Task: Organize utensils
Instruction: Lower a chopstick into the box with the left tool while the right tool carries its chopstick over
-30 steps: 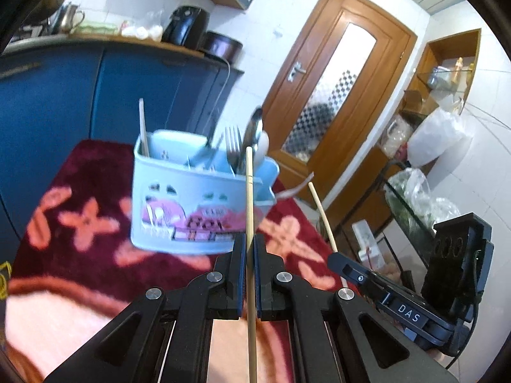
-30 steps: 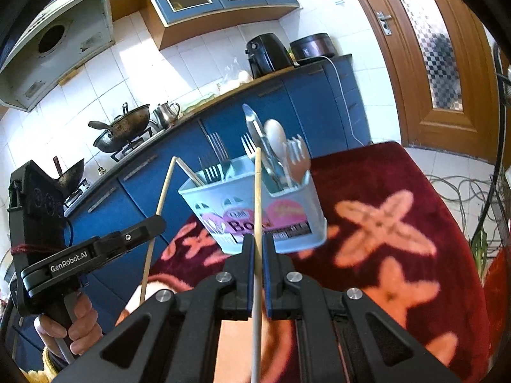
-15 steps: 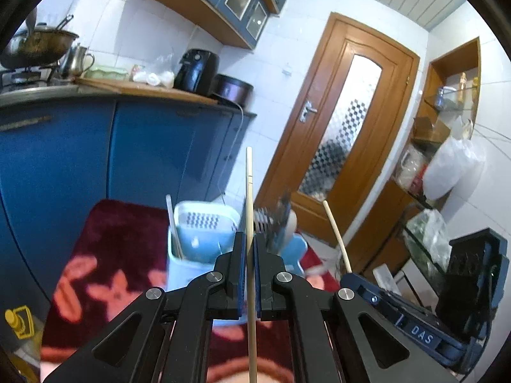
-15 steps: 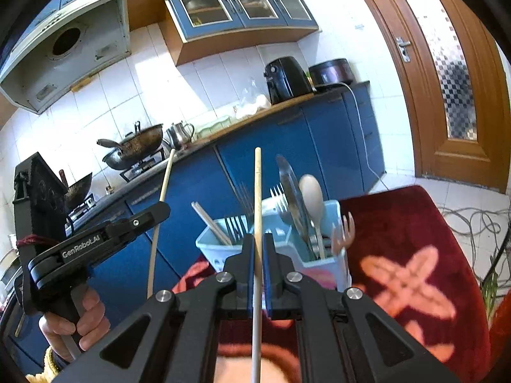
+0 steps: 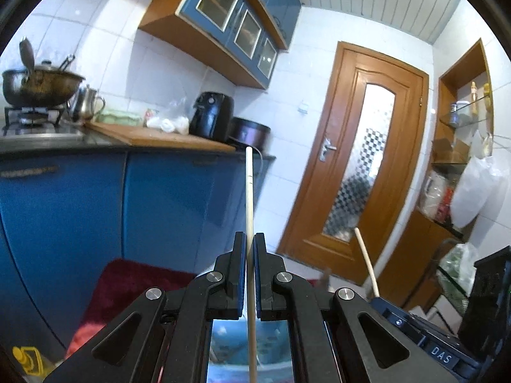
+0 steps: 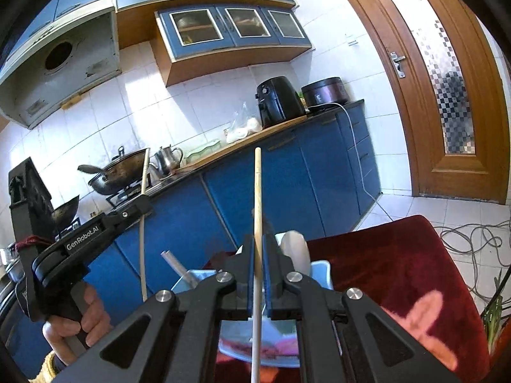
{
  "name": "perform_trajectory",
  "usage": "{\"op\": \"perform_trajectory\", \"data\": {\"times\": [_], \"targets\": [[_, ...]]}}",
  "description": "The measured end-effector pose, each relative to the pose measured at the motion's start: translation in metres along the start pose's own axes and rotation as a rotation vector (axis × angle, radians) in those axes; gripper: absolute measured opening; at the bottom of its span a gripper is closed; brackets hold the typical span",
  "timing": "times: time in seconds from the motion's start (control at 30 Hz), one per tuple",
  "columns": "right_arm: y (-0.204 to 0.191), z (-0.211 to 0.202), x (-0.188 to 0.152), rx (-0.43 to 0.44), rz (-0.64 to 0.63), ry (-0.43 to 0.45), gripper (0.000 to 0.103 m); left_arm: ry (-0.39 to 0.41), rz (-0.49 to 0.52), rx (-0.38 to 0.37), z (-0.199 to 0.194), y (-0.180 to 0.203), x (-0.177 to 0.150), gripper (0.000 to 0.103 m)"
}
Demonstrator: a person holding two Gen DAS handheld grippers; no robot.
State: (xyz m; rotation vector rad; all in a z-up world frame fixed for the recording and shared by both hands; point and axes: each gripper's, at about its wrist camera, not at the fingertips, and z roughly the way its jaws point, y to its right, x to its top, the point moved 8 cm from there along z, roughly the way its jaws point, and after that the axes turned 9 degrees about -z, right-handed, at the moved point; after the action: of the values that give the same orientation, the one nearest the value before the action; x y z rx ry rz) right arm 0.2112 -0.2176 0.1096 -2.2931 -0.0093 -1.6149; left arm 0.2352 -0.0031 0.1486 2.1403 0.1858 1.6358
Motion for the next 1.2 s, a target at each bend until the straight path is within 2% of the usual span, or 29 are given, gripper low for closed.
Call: {"op": "perform_trajectory", "data": {"times": [0.23,0.47,0.83,1.2], "targets": [[0.012,0.023,0.008,-0.006,0.036,0.051,0.007,0.071,0.060,0.042,0.023,-0.001,-0.002,0.004],[0.022,0.044,0.009,-0.108,-0.012,0.117,0.007,0.110,0.100,0.071,0.035,-0.005,-0.013,0.004],[0.022,0.057,-0.004,-0.230,-0.145,0.166,0.007,0.103,0.062,0.071,0.048,-0.021,-0.031,0.004],[0.020,0.053,-0.007,-0.219,-0.142,0.152,0.007,0.069,0.067,0.064,0.048,-0.021,-0.041,0.004]]}}
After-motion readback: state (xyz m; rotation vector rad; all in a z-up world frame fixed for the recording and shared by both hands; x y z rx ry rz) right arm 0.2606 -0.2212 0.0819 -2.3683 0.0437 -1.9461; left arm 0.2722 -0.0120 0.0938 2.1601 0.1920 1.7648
